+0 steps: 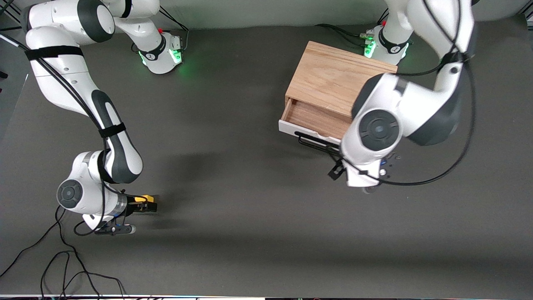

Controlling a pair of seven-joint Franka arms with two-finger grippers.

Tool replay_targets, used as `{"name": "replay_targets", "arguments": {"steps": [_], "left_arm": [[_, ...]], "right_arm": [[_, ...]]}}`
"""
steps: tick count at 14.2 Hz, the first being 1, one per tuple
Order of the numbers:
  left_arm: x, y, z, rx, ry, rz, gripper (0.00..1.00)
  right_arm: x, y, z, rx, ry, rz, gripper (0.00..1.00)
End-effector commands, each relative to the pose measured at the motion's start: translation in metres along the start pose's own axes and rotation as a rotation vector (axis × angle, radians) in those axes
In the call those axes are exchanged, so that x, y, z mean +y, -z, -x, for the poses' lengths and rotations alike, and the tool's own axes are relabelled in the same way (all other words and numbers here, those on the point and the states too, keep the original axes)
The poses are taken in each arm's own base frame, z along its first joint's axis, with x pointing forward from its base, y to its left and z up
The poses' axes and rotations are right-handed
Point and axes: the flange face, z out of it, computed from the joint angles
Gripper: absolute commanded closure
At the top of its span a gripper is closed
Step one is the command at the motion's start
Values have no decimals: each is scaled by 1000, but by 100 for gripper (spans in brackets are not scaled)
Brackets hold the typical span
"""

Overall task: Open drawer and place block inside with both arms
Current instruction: 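Lift the yellow cube with the right gripper while the left gripper retracts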

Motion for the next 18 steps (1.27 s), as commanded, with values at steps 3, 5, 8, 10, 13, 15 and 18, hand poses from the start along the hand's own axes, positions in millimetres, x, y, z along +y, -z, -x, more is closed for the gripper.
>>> {"name": "replay_targets", "arguments": {"steps": [3,5,8,10,13,15,18], "left_arm": [[-96,86,-27,2,-269,-18,1],[-120,106,-39,26,-398,-3,1],[-156,127,-59,51,-553,11,1],[-175,132,-62,54,-602,-6,1],[-197,134,-86,55,-728,8,1],[-206,134,-96,46,-746,11,1],[-211,132,-95,28,-761,0,1]], "right_arm": [[-3,-10,14,-1,19,16,0],[8,-10,15,-12,11,31,0],[13,-6,25,-77,9,34,0],[14,-4,28,-99,6,37,0],[14,16,28,-95,17,39,38],[12,26,19,-63,38,57,58],[8,33,10,-40,43,68,59]]}}
